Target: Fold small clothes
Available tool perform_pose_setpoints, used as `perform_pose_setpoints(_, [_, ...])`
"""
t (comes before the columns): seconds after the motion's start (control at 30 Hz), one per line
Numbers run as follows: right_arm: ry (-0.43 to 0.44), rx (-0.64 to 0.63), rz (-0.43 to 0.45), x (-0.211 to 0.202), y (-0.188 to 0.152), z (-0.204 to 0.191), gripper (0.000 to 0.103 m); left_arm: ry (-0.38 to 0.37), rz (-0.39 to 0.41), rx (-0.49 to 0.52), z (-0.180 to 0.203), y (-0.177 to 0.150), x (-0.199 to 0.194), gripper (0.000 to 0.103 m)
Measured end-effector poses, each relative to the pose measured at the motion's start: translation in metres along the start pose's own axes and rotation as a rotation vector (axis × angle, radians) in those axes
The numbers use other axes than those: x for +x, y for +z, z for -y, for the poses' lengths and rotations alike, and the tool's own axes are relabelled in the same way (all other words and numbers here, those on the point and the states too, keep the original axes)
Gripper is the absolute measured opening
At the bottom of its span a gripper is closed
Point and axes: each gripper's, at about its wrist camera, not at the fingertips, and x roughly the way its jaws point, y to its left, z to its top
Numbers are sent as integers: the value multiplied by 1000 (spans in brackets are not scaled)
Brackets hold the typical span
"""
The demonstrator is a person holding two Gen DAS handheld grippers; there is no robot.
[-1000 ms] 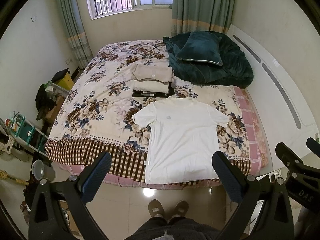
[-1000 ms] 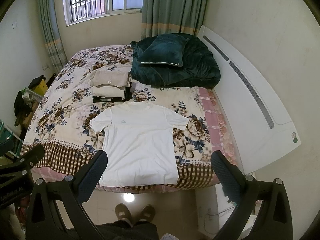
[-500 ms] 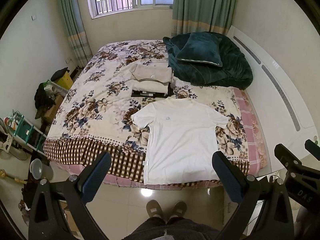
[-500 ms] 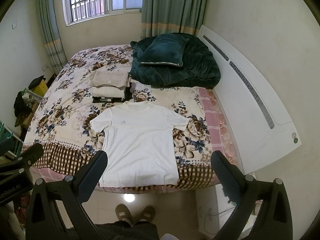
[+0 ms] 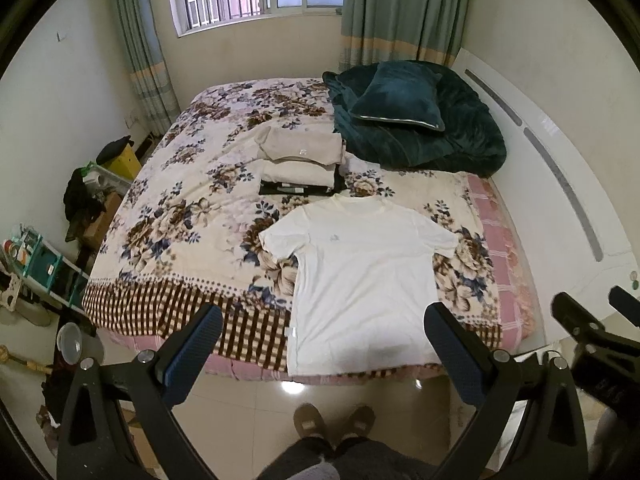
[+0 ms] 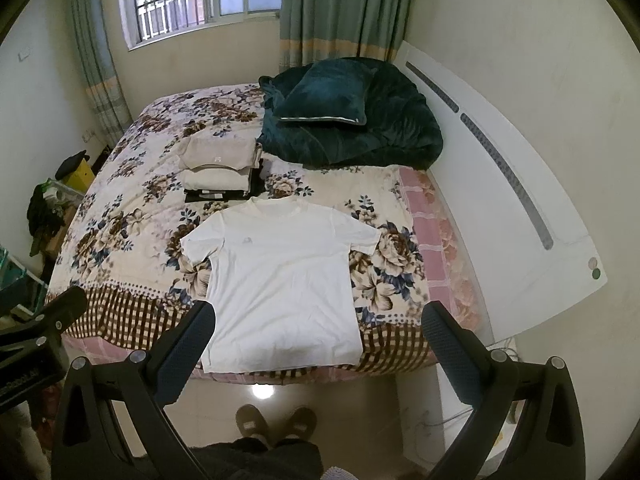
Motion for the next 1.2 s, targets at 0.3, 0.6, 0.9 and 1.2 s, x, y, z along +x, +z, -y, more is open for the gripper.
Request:
perform_pose_setpoints(0.3, [-126,226,-78,156,4,51,103,92,-76,64,21,25,169,103])
perform_pose_setpoints(0.6, [-171,446,-230,414,20,155,103,174,-235,36,77,47,389,103])
perform_pose_setpoints(0.9, [-115,582,-416,686,17,208,103,241,-377,18,117,49,568,103])
perform_pose_setpoints(1.2, [176,1057,-513,822,-33,232,86,203,-431,-64,129,54,647,103])
